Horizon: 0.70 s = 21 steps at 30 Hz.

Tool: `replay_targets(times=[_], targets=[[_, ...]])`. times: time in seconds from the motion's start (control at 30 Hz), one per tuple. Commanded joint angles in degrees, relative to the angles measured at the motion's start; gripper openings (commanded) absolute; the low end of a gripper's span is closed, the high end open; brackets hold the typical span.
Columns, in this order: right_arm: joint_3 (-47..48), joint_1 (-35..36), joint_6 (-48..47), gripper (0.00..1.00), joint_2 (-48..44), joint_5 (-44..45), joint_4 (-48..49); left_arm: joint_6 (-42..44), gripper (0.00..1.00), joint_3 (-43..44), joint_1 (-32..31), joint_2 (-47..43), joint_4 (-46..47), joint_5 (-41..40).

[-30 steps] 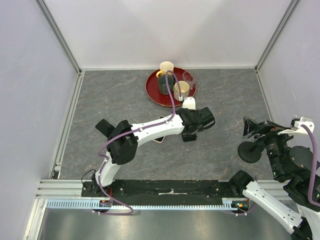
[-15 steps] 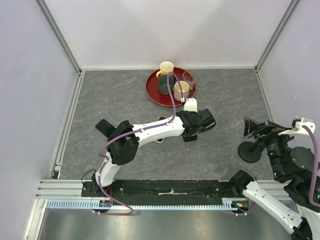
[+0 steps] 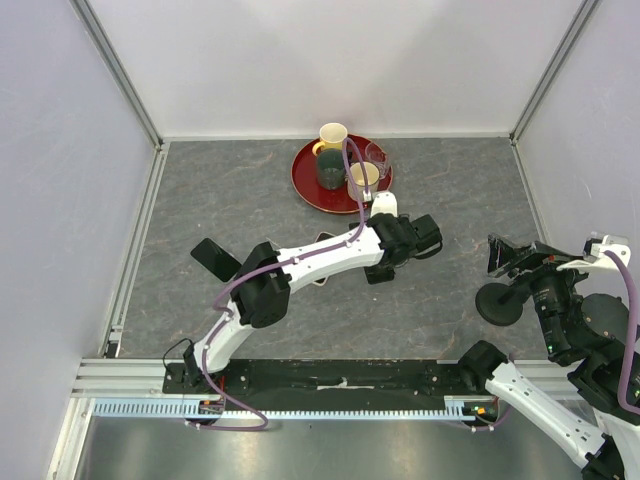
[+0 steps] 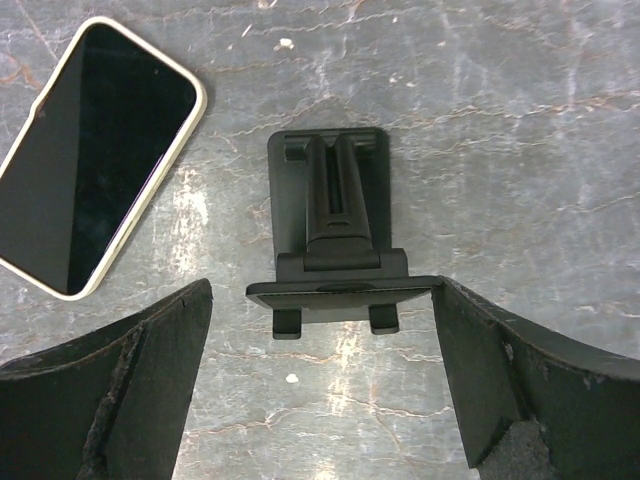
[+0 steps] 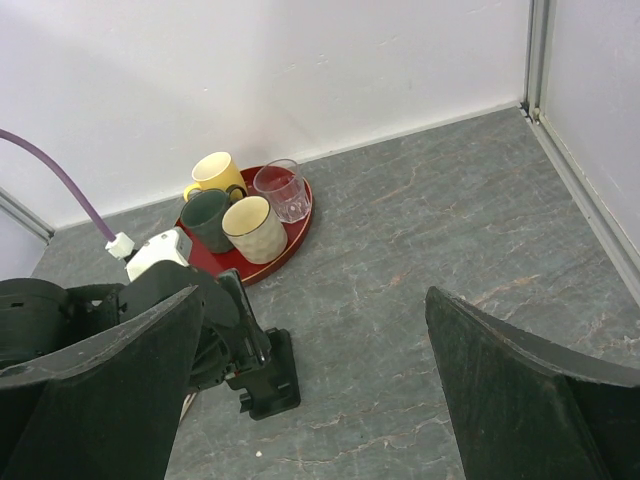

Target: Place the phone on the phone stand

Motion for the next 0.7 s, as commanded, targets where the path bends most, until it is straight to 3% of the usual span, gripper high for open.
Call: replay_targets(times=[0.0, 0.5, 0.6, 0.67], targets=[[0.4, 0.1, 0.4, 0.98, -0.5, 0.0, 0.1, -5.2, 0.97, 2.3, -0.3, 1.6, -4.5, -3.1], [0.1, 0.1, 0.7, 0.98, -0.6, -0.1, 0.1, -4.1, 0.97, 3.1, -0.3, 4.2, -2.9, -4.0], [0.1, 0.1, 0.5, 0.98, -0.4, 0.0, 0.1, -3.6, 0.91, 2.8, -0.3, 4.2, -2.3, -5.1], [0.4, 0.1, 0.6, 0.98, -0.3, -0.1, 0.1, -2.4, 0.78, 2.6, -0.3, 3.9, -1.4, -5.6]])
